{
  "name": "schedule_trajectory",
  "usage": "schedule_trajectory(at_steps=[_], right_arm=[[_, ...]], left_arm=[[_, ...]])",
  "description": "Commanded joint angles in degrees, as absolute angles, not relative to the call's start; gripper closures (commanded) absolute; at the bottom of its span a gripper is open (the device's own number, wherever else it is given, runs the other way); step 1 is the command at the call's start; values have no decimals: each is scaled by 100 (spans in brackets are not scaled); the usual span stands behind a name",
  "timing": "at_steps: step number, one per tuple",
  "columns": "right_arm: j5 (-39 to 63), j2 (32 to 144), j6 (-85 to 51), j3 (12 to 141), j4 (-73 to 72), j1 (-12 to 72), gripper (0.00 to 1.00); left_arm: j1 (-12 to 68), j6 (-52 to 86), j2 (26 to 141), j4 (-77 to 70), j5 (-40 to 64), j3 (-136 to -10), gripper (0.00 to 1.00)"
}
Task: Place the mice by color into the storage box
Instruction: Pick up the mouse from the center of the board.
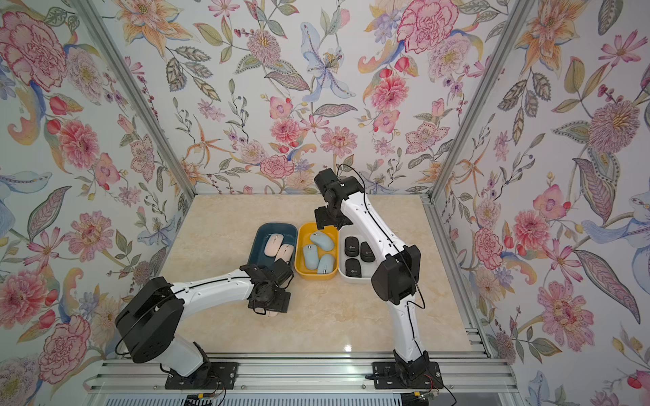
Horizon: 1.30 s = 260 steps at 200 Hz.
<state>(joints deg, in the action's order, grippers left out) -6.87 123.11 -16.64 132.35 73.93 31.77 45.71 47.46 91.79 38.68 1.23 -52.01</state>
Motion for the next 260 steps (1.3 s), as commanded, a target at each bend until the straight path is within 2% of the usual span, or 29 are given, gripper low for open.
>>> schedule_trajectory(at_steps=[1, 31, 95, 132, 169, 260], right_arm=[[-738, 12024, -1589, 13192, 7493, 3138, 18], [-765, 12014, -1586, 13189, 7523, 3138, 19], [-773, 11988, -1613, 13166, 7545, 3146, 18], [-765, 11979, -1638, 13166, 7547, 3163, 19], [-756, 11988, -1683, 13158, 7513, 3182, 19], [-729, 12032, -1748, 13175, 7484, 3231, 18]], left_arm=[[4603, 4589, 9351, 3758, 0, -5190, 12], [4596, 4562, 9455, 3657, 34, -5147, 13], [4562, 4588, 9429, 3483, 70, -4861, 30], [4561, 4632, 9283, 3480, 131, -4774, 36], [4570, 4749, 8973, 3558, 160, -4744, 40], [4579, 4641, 8516, 4223, 84, -5168, 41]])
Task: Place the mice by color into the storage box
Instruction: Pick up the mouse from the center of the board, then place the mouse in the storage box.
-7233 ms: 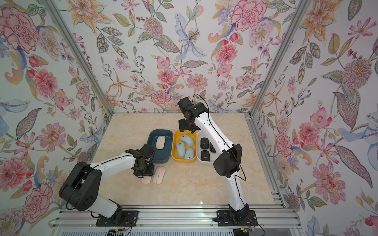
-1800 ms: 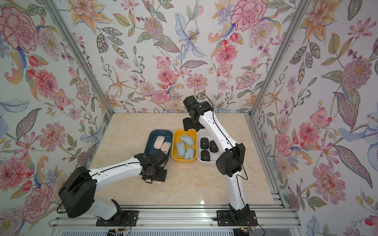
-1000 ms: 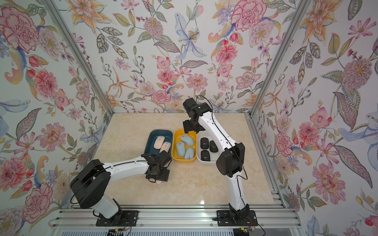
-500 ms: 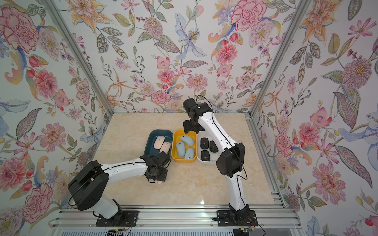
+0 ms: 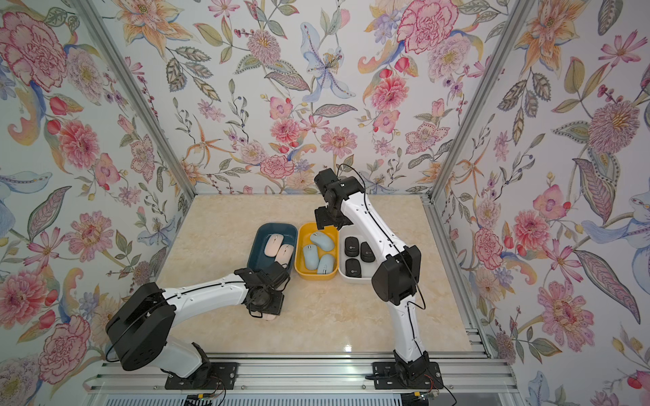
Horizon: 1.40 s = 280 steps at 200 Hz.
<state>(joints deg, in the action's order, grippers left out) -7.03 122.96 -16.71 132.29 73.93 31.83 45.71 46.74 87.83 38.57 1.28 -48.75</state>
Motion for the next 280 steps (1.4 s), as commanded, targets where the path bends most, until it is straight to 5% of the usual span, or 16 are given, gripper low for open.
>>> schedule_trajectory(at_steps=[1, 100, 280], right_arm=[[-729, 12032, -1749, 13175, 7486, 3228, 18], [-791, 12080, -1740, 13579, 7611, 3217, 19], [-965, 11540, -1848, 13300, 7507, 3067, 18]], left_arm=[[4579, 4636, 8507, 4243, 77, -5177, 41], [3909, 4058, 8431, 5440, -73, -7321, 38], [2599, 2789, 11429, 5199, 175, -9326, 37]])
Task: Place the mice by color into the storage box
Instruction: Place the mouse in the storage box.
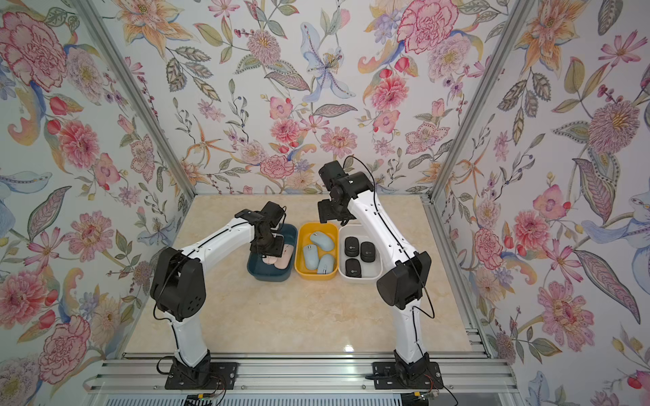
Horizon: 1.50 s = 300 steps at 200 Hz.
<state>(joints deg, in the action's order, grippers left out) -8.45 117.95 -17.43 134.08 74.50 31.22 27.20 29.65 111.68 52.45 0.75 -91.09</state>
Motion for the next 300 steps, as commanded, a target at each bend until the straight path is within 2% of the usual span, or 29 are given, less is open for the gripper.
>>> schedule_trajectory(at_steps=[1, 77, 139, 193, 300], right_arm=[[-966, 11540, -1847, 13299, 7507, 3067, 18], [-1132, 11355, -1900, 12887, 7422, 3057, 18], [-1186, 11355, -1943, 12889, 7423, 3050, 19], [-1356, 11244, -1910, 12835, 7339, 3042, 18], [-1571, 10634, -1601, 12421, 6273, 2971, 18]], left_arm=[[2596, 2787, 11436, 5197, 184, -9330, 37], [2402, 2639, 11843, 5003, 367, -9366, 35], [2382, 2540, 11836, 4992, 362, -9378, 26], [2377, 2458, 11239, 5044, 544, -9425, 17], [2383, 2373, 9447, 5056, 376, -8795, 9]])
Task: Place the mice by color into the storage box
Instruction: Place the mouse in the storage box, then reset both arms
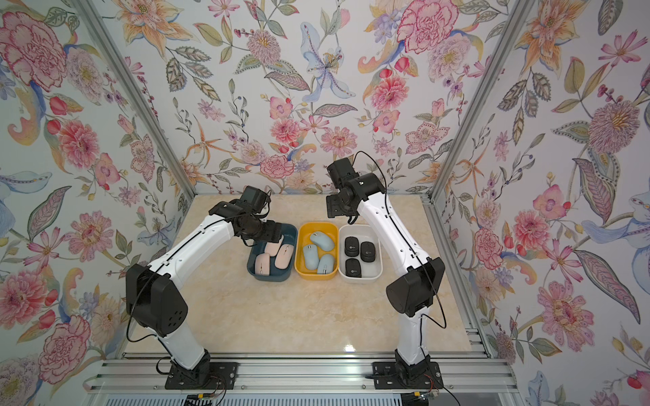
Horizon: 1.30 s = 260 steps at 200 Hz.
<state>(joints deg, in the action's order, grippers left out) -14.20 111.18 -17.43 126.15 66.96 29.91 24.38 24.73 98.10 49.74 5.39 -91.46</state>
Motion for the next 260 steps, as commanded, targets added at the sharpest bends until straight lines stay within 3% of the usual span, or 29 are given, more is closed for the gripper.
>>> schedule_trajectory(at_steps=[1, 48, 75, 100, 173, 210, 260], right_arm=[[-1572, 10617, -1596, 12407, 6252, 2971, 18], [-1837, 9666, -1425, 10705, 4920, 2985, 7], [-1755, 8742, -851, 8976, 3131, 3032, 1], [-1831, 7844, -296, 7477, 1401, 2975, 1], [-1929, 6812, 12, 5258, -175, 2028, 1], [-1784, 6380, 137, 4163, -918, 1498, 1], [-1460, 6260, 14, 2664, -2449, 659, 1]], left_arm=[[2382, 2364, 9430, 5051, 368, -8775, 9], [2366, 2445, 8321, 4736, 104, -7510, 8], [2307, 2692, 7586, 4315, -180, -6676, 8], [2115, 2792, 7111, 3923, -403, -6021, 8], [1837, 2273, 6386, 2839, -1054, -4896, 6], [1760, 1742, 5565, 1566, -1161, -3828, 5], [1627, 1389, 5532, 799, -1448, -3304, 6]])
